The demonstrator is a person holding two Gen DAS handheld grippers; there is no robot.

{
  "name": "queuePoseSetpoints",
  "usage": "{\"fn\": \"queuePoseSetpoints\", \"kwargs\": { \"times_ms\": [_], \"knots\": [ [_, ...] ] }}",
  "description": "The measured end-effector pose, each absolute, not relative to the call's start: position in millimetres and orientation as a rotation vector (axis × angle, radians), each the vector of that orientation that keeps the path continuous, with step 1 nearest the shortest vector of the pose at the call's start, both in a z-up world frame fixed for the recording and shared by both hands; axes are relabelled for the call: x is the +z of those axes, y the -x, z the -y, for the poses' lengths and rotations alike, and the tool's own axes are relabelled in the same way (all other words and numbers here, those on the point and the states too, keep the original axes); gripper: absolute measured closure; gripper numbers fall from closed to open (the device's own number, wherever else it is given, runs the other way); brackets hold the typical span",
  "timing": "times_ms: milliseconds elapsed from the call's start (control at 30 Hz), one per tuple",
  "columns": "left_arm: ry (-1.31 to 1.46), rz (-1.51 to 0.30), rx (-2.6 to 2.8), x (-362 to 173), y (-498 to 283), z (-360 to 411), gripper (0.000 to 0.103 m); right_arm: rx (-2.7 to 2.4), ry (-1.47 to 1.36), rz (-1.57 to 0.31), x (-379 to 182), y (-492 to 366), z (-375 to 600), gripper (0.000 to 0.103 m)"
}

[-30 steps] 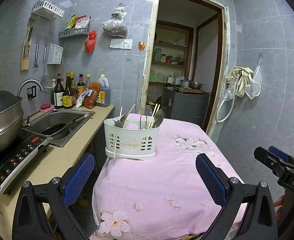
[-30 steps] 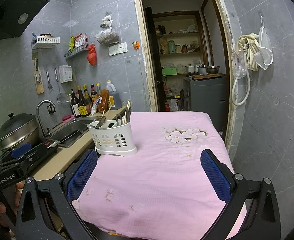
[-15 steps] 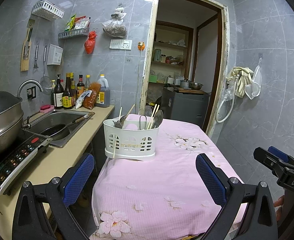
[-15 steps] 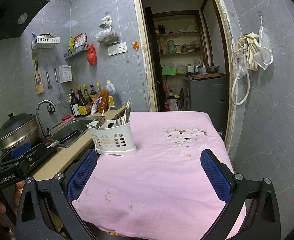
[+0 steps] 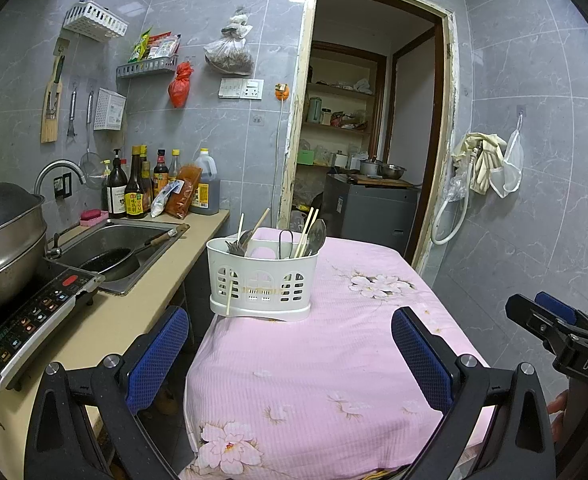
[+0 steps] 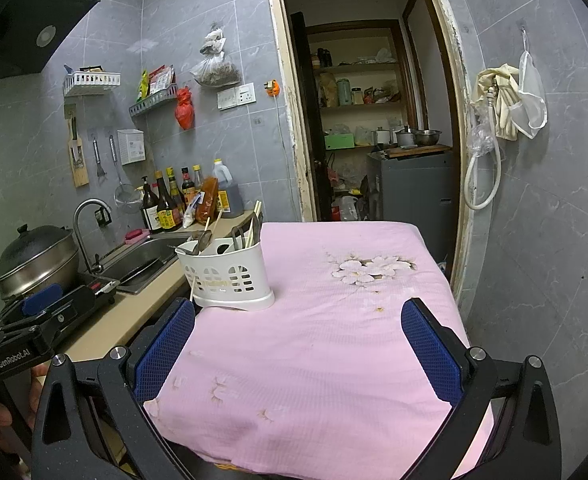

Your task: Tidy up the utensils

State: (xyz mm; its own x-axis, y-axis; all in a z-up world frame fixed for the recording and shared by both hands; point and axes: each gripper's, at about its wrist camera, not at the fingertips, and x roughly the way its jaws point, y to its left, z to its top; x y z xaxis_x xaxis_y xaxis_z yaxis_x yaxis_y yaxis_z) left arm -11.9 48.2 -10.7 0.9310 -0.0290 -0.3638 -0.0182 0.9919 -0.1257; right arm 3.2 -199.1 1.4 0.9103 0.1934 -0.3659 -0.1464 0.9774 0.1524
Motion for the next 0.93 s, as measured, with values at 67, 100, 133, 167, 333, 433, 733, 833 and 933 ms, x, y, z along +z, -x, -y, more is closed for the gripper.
{"fn": "queuePoseSetpoints", "kwargs": {
  "times_ms": [67,100,133,167,333,433,733,833,933],
  "knots": [
    [0.127,-0.372,-0.006,-9,12,-48,0.001,0.176,-0.122,-0.390,2,-3,199,0.001],
    [0.128,-0.371,-0.007,-8,13,-48,0.001,0.176,-0.121,-0.390,1,-3,198,0.001],
    [0.129,-0.371,-0.009,-7,13,-48,0.001,0.177,-0.122,-0.390,0,-3,198,0.001],
    [0.130,-0.370,-0.006,-6,13,-48,0.001,0.177,-0.121,-0.391,0,-2,197,0.001],
    [0.113,-0.350,-0.006,-4,16,-45,0.001,0.176,-0.121,-0.391,1,-3,197,0.001],
    [0.104,-0.347,0.000,-3,15,-43,0.001,0.176,-0.121,-0.392,1,-2,197,0.001],
    [0.108,-0.362,0.023,-6,10,-41,0.001,0.179,-0.123,-0.399,-4,-2,195,0.001],
    [0.111,-0.366,0.028,-7,8,-41,0.001,0.180,-0.123,-0.402,-7,-4,196,0.001],
    [0.107,-0.371,0.032,-8,6,-40,0.001,0.180,-0.124,-0.405,-9,-3,196,0.001]
  ]
}}
